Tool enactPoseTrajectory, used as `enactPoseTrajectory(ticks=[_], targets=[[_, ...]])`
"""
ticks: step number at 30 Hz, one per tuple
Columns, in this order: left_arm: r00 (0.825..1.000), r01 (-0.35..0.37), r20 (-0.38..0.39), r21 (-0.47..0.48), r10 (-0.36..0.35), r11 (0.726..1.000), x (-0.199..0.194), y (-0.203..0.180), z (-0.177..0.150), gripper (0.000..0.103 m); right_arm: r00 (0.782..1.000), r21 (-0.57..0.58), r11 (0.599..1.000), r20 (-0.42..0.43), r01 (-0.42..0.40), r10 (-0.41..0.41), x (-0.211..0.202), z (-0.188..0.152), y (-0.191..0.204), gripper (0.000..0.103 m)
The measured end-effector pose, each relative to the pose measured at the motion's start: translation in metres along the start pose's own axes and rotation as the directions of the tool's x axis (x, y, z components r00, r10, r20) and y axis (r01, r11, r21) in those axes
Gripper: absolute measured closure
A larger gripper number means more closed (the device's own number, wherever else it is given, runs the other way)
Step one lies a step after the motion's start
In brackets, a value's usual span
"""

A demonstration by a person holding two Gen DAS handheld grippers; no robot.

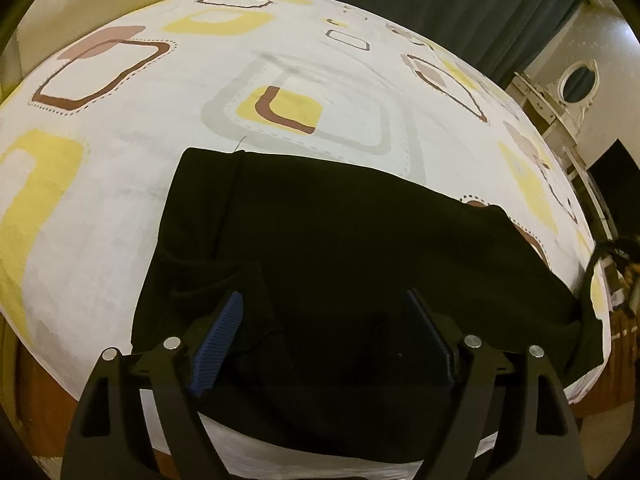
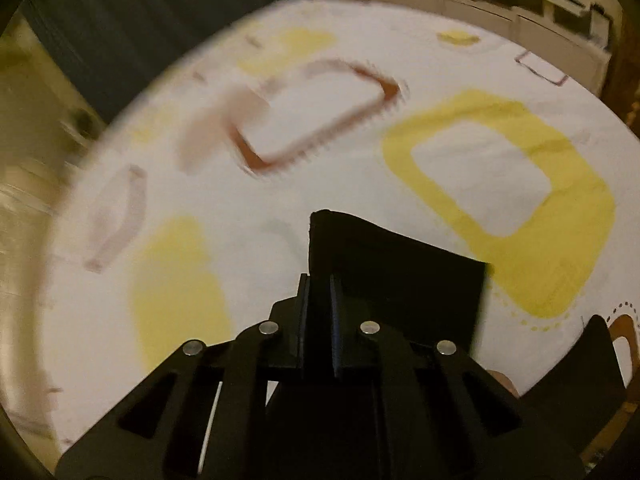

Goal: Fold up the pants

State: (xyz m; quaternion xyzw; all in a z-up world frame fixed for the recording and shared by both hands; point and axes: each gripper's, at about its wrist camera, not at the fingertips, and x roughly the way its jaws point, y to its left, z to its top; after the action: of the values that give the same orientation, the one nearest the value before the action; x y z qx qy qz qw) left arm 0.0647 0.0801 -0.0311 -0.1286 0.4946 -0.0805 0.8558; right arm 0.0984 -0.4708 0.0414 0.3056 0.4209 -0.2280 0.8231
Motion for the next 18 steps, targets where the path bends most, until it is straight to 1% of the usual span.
enactPoseTrajectory(ticks=[1, 2, 3, 4, 5, 7, 8, 9, 11, 13, 14, 18], targets=[[1.000, -0.001, 0.001, -0.004, 0.001, 1.000, -0.001, 0.000, -0.001, 0.022, 0.998, 0.003, 0.999, 0.031, -0.052, 0.052, -0.018, 0.001, -0.008, 0.095], [1.000, -0.004, 0.001, -0.006, 0.004, 1.000, -0.001, -0.001, -0.002, 0.022, 0.991, 0.004, 0.994, 0.069, -0.111, 0.111, -0.041, 0.001, -0.020, 0.095], [1.000, -0.006, 0.001, -0.006, 0.006, 1.000, -0.001, -0.001, -0.002, 0.022, 0.984, 0.008, 0.989, 0.102, -0.145, 0.143, -0.060, -0.003, -0.032, 0.095], [1.000, -0.010, 0.002, -0.005, 0.010, 1.000, -0.002, -0.002, -0.003, 0.022, 0.976, 0.009, 0.984, 0.128, -0.177, 0.174, -0.077, -0.007, -0.046, 0.095], [1.000, -0.014, 0.001, -0.003, 0.014, 1.000, -0.002, -0.003, -0.003, 0.022, 0.962, 0.021, 0.975, 0.166, -0.222, 0.216, -0.098, -0.016, -0.067, 0.095], [1.000, -0.020, 0.001, 0.000, 0.020, 1.000, -0.002, -0.005, -0.004, 0.022, 0.946, 0.061, 0.962, 0.210, -0.266, 0.249, -0.121, -0.031, -0.104, 0.095], [1.000, -0.024, 0.002, 0.002, 0.024, 1.000, -0.002, -0.006, -0.005, 0.022, 0.940, 0.090, 0.955, 0.222, -0.284, 0.258, -0.130, -0.043, -0.128, 0.095], [1.000, -0.027, 0.003, 0.003, 0.027, 1.000, -0.002, -0.006, -0.005, 0.022, 0.939, 0.123, 0.950, 0.235, -0.286, 0.252, -0.136, -0.056, -0.156, 0.095], [0.999, -0.034, 0.003, 0.004, 0.034, 0.999, -0.002, -0.007, -0.006, 0.022, 0.943, 0.173, 0.944, 0.231, -0.280, 0.238, -0.140, -0.078, -0.192, 0.095], [0.999, -0.043, 0.004, 0.004, 0.043, 0.999, -0.002, -0.008, -0.007, 0.022, 0.946, 0.244, 0.926, 0.221, -0.290, 0.238, -0.134, -0.101, -0.230, 0.096], [0.999, -0.050, 0.005, 0.005, 0.050, 0.999, -0.002, -0.009, -0.007, 0.022, 0.948, 0.275, 0.917, 0.216, -0.288, 0.233, -0.130, -0.111, -0.245, 0.096], [0.997, -0.073, 0.010, 0.016, 0.073, 0.997, -0.001, -0.012, -0.010, 0.022, 0.956, 0.366, 0.886, 0.175, -0.286, 0.236, -0.112, -0.146, -0.282, 0.096]])
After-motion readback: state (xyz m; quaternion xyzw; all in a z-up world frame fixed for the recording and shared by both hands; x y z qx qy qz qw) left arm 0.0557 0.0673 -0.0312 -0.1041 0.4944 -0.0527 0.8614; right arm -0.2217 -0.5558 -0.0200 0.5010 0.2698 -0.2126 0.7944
